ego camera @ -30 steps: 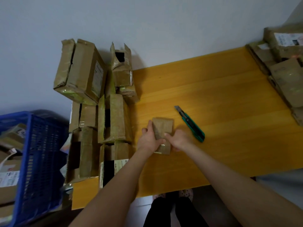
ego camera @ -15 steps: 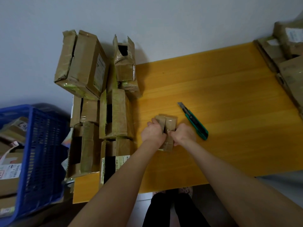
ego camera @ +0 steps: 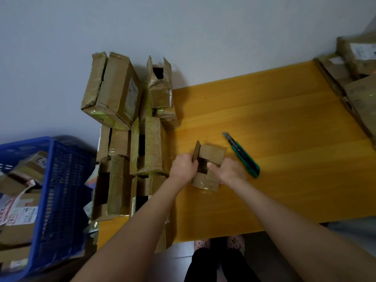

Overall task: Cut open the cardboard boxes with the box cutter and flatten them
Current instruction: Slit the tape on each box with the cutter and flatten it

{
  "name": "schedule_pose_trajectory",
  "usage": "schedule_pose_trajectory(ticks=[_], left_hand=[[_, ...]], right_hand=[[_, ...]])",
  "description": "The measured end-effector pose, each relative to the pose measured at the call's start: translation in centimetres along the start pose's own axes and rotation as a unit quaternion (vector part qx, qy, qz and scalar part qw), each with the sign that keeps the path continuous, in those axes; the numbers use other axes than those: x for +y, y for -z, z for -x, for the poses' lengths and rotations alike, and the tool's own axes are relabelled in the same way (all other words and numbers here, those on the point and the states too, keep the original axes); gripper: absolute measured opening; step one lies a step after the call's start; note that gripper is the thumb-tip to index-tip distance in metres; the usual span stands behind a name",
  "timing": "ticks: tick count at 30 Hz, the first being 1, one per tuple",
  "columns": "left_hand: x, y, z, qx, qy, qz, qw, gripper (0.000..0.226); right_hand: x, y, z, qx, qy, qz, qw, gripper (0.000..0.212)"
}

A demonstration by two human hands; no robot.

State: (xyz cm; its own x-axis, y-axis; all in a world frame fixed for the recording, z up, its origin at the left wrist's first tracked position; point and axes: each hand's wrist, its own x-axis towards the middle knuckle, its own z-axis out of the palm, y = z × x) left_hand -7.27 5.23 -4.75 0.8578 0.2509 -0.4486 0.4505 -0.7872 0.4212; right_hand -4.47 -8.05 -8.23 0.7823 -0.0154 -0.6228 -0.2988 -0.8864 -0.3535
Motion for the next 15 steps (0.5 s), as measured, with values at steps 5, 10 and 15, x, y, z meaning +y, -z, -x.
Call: schedule_pose_trajectory(ticks=[5,10,15], left_hand=[[3.0,2.0,1.7,0.083,-0.075,-0.066,0.992,0.029],[4.9,5.1,2.4,0.150,-0.116,-0.073,0.979,0.025],[5.6,7.7,2.7,0.173,-0.129,-0.045,0.976,0.024]], right_hand=[[-1.5,3.3,1.4,0.056,0.010,0.027,0.998,0.051],[-2.8,6.2,2.1,0.044,0.067,-0.103,0.991,0.049],[-2.5,8.9,3.2,0.038,0.114,-0.204,0.972,0.033]])
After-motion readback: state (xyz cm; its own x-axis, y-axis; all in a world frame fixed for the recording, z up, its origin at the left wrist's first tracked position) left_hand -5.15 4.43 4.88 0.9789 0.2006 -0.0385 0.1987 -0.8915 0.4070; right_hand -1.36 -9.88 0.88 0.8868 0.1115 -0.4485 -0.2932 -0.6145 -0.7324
